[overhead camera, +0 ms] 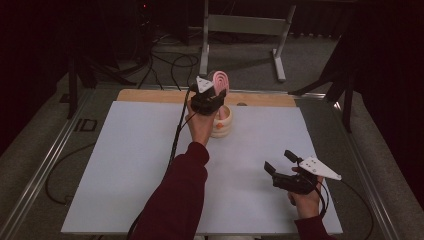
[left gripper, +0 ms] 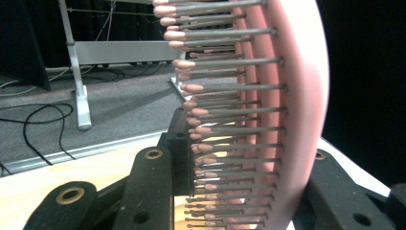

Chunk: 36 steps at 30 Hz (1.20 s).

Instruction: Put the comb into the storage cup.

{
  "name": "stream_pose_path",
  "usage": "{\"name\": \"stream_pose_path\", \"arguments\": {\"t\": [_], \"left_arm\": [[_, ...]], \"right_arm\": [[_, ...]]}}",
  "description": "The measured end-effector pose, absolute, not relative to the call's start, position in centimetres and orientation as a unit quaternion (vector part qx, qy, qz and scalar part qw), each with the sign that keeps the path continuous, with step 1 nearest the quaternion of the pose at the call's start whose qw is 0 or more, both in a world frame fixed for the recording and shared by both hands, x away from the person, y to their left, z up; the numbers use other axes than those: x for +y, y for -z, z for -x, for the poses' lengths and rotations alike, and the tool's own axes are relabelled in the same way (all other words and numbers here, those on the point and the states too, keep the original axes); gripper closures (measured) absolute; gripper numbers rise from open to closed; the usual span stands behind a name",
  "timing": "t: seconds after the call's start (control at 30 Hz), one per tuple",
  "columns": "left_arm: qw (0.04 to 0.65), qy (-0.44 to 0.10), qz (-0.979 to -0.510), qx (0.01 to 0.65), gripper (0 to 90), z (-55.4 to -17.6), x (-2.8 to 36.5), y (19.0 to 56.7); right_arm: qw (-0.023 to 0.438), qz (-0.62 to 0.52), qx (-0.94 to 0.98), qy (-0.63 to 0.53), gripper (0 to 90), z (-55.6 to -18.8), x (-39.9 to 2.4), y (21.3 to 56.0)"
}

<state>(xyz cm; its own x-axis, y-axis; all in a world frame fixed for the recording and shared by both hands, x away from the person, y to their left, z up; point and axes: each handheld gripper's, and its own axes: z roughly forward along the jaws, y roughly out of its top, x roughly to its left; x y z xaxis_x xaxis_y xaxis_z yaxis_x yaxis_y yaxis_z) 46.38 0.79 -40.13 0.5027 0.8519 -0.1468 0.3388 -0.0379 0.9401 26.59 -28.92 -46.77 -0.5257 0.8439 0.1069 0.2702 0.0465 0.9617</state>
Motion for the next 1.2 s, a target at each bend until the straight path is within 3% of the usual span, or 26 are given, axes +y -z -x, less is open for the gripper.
{"name": "stream_pose_path", "arguments": {"t": [1.2], "left_arm": [[0.519,-0.239,-0.683,0.455,64.7,-46.9,0.6,42.1]], "right_arm": [[0.258,-0.416,0.674,-0.553,9.5,-26.7,-28.9,46.9]]}}
